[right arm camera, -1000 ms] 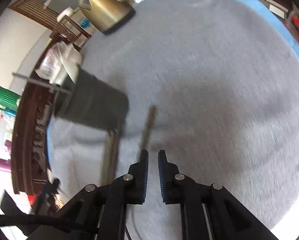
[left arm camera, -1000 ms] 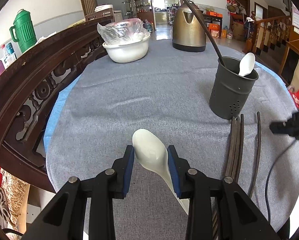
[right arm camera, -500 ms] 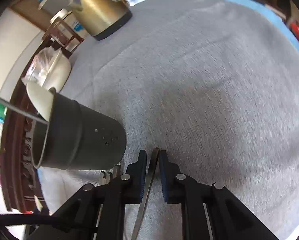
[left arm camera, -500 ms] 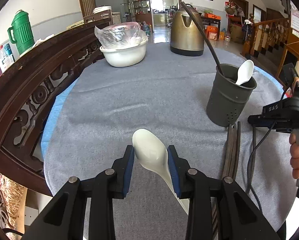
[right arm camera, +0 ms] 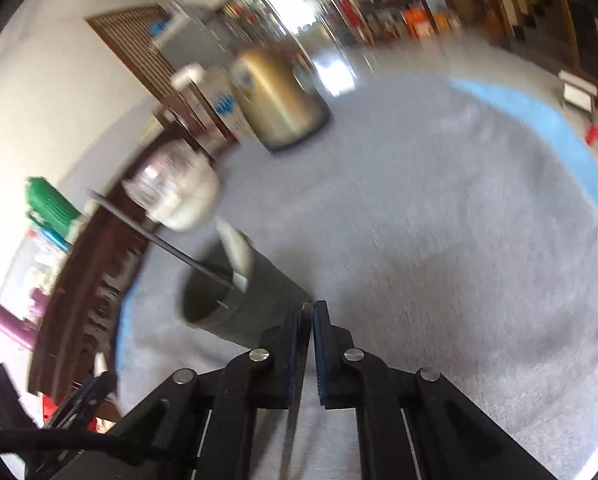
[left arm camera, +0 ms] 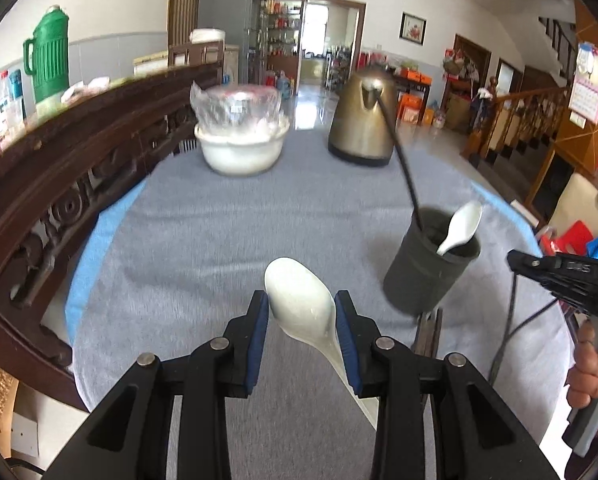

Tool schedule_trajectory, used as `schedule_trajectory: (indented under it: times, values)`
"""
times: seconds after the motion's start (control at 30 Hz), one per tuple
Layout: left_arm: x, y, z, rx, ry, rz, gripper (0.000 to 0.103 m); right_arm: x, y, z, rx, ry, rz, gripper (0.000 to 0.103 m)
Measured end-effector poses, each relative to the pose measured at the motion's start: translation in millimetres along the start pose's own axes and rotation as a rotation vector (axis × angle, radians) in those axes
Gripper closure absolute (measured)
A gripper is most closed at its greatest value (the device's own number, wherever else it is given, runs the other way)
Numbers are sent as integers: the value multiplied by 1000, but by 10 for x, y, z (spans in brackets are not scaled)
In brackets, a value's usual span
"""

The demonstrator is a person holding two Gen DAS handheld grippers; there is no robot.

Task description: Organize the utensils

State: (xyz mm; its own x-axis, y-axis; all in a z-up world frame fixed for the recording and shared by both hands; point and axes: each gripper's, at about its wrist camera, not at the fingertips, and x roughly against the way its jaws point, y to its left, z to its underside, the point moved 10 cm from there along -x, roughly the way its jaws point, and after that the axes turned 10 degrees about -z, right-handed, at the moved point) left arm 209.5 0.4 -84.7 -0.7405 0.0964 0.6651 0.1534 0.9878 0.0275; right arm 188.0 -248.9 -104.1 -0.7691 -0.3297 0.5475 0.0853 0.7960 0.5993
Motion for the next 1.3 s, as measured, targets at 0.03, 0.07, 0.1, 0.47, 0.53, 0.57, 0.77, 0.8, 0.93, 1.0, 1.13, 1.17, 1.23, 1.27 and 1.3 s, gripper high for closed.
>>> schedule_trajectory:
  times: [0.03,0.07,0.1,0.47,0.53,0.57,0.77,0.8,0.93,1.0,1.13,1.17,1.23,1.27,1.3]
  values:
    - [25,-13,-50,2,-13,3,68,93,65,-53,14,-31,-13,96]
    - [54,-29,-114,5,-28,8,68,183,158,-131,33,-69,-28,96]
    - [77,-46,-173,8,-40,13,68,297,251,-197,53,-112,-42,97]
    - [203,-151,-657,40,-134,28,68,761,710,-474,195,-270,-10,96]
    - [239,-135,-626,37,-144,23,68,588,541,-400,160,-188,4,94]
    - [240,-125,-595,37,-142,21,68,416,403,-318,119,-108,18,93]
    - [99,-97,-359,36,-80,19,68,-276,-167,151,-27,130,46,79]
    - [73,-90,-325,34,-71,15,68,-340,-222,194,-45,147,48,79]
    - [16,-51,-241,30,-56,8,68,-546,-330,250,-64,174,69,79]
    - [-6,-31,-204,32,-48,5,68,-616,-313,274,-60,193,72,79]
    - [-46,-1,-150,41,-36,11,68,-784,-390,342,-108,250,81,79]
    - [-59,6,-145,43,-33,13,68,-810,-396,349,-111,260,91,79]
    - [-81,12,-130,46,-30,17,68,-836,-374,367,-92,269,108,79]
    - [-94,19,-128,46,-29,18,68,-867,-362,384,-85,279,117,79]
    - [-105,27,-127,48,-29,18,68,-895,-369,408,-88,292,132,79]
